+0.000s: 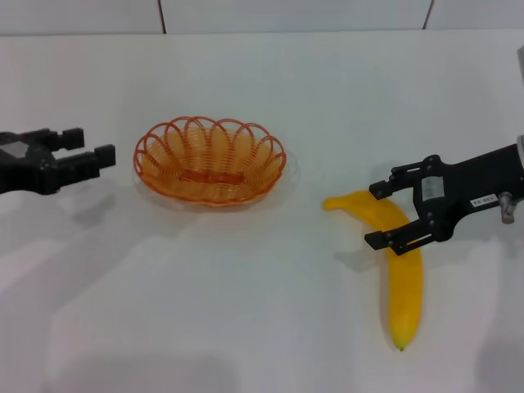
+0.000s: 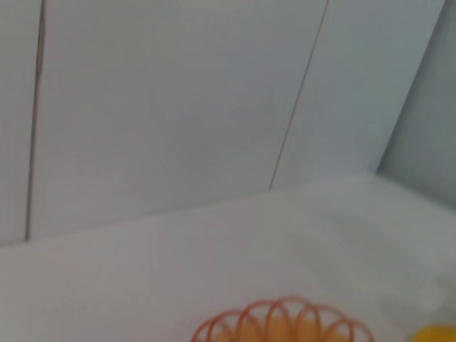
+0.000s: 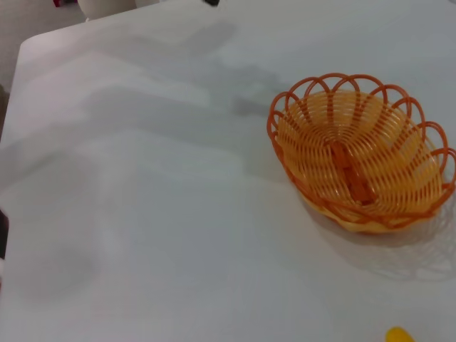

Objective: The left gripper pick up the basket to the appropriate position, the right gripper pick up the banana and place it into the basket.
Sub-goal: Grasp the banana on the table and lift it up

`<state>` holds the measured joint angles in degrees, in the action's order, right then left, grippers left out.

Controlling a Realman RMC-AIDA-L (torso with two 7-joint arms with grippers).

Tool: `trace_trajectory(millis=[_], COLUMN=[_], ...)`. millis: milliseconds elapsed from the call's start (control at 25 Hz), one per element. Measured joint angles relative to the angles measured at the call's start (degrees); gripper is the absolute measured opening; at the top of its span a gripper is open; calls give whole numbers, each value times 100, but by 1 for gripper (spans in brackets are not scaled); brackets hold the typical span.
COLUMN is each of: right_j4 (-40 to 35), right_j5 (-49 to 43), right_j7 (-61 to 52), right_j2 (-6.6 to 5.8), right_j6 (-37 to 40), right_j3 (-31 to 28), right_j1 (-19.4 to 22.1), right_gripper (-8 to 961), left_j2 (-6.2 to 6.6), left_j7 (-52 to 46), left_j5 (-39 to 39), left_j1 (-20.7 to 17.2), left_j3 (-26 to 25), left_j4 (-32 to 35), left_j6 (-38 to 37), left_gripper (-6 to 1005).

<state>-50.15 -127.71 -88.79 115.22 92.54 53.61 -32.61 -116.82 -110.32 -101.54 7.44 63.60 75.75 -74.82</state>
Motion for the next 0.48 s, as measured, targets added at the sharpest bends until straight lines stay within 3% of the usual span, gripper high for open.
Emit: trace_trajectory(millis=[200,480], right_j4=[6,6], right_j5=[0,-3], right_j7=[-82,-235], right_j2=[0,5], right_j6=[0,-19], right_j3=[0,-60], right_j1=[0,11], right_gripper=[857,857], left_j2=[-7,-19], left_j7=[-400,-438], left_j5=[-476,-543], left_j1=[-56,-487], left_j3=[80,176], left_j4=[536,1279], left_j6=[-96,-145], left_gripper=[651,651])
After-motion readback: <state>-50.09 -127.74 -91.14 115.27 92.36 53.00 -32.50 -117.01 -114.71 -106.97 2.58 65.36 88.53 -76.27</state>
